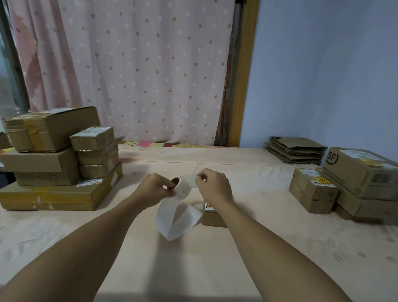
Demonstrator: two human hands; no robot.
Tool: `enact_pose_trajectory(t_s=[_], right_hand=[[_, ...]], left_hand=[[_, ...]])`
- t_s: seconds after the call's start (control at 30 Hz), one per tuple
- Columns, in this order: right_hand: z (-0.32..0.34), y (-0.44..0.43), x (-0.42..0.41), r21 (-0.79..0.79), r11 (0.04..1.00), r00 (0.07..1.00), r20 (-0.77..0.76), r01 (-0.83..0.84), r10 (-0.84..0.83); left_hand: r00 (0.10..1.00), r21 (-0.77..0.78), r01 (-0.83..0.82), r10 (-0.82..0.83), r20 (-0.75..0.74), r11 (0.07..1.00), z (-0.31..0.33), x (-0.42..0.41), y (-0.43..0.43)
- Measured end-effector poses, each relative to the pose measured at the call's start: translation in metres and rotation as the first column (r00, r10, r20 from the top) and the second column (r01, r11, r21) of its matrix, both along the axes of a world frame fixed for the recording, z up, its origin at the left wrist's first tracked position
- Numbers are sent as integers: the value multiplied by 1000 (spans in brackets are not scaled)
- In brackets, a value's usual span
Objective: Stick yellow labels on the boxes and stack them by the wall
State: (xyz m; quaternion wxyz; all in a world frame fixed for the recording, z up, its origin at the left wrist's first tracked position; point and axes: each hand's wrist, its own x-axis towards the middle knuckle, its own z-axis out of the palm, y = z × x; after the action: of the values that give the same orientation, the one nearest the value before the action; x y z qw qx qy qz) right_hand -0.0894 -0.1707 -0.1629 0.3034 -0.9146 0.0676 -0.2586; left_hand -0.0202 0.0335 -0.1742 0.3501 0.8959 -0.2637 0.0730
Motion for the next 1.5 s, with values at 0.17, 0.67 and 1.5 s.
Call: enact_pose_trajectory(t_s=[0.17, 0.67, 1.5], right_hand=[[-10, -18, -3, 150, 987, 999, -11, 53, -52], [-22, -50, -2, 440, 885, 988, -81, 151, -128], [-41, -75, -44, 591, 804, 992, -47, -66, 117]], left_hand=[[995, 360, 55, -79, 53, 931, 4, 7, 24], [994, 681, -86, 16, 108, 727, -18, -4, 13], [826, -547, -338, -37, -562, 766, -19, -29, -122]])
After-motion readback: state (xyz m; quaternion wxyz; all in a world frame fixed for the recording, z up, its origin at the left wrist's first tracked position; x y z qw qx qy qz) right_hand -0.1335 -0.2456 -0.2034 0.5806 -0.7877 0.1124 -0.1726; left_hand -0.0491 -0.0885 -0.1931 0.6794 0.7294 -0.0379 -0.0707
